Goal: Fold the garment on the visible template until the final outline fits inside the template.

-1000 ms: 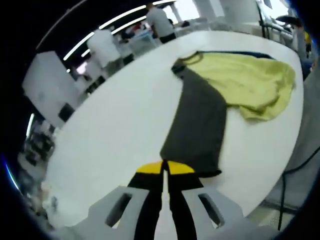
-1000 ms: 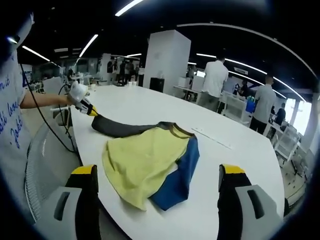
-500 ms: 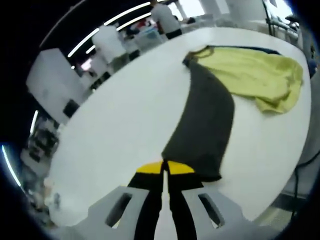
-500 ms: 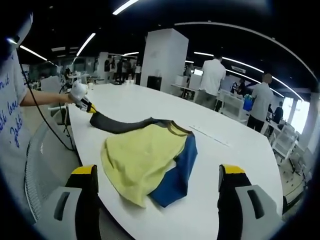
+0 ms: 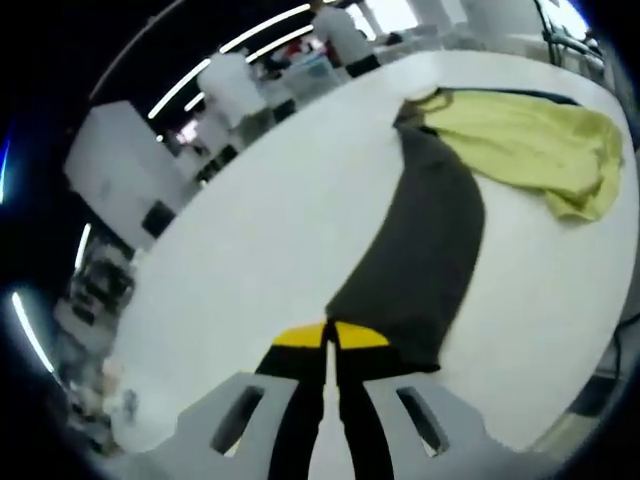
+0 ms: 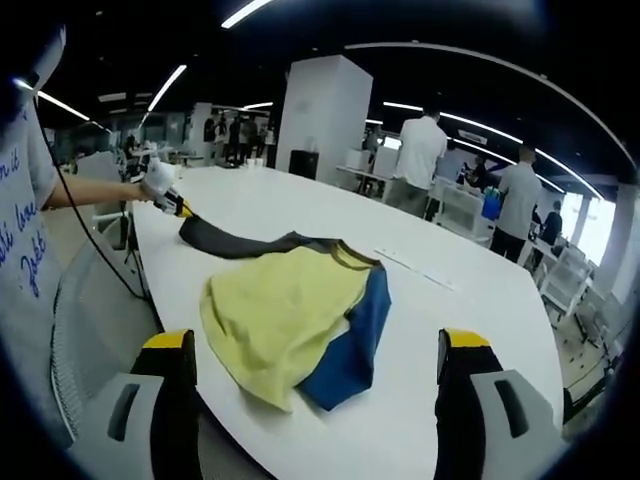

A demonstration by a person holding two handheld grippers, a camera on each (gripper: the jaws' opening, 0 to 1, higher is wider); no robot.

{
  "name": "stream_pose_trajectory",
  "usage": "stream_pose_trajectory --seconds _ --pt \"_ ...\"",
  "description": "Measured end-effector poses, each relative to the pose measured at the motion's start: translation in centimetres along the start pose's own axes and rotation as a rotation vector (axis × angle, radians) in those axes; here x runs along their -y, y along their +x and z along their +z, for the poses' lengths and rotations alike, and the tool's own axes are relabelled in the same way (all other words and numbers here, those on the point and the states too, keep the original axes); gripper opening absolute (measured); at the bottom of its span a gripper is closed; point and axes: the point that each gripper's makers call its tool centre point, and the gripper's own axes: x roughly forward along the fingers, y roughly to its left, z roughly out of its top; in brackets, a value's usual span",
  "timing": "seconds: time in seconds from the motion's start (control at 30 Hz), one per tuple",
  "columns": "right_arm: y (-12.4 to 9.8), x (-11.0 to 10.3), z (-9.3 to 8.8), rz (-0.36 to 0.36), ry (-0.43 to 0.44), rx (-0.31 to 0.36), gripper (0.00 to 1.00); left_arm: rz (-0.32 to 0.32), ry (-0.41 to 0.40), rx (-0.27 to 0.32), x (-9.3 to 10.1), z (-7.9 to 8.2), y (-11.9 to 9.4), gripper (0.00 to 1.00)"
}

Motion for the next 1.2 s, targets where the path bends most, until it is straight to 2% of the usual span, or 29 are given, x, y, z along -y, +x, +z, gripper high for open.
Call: stream_pose_trajectory --seconds 0.23,0.37,0.53,0.87,1.2 --pt "-0.1 -0.1 0.2 -0.005 -0.007 -0.006 1.0 0.045 -0.008 0.0 -2.7 -0.2 0.7 0.0" --pt "-0.3 -0.2 0.4 -0.012 -0.015 -0.011 1.0 0.076 -0.059 0.002 -4.4 -1.0 1.4 0.0" --pt "-0.4 -0.3 0.7 -0.016 -0.018 -0.014 1.0 0.078 -0.05 -0.015 -5.1 -1.9 2.2 0.0" --pt "-0.3 -1.0 1.5 -0.019 -0.019 -0.016 1.0 0.087 -0.071 -0.019 -7.1 -2.4 3.8 0.0" --pt "-0.4 -1.6 1.4 -0.036 -0.009 -0.038 1.0 0.076 -0.065 -0.028 -8.1 -2.7 5.0 0.0"
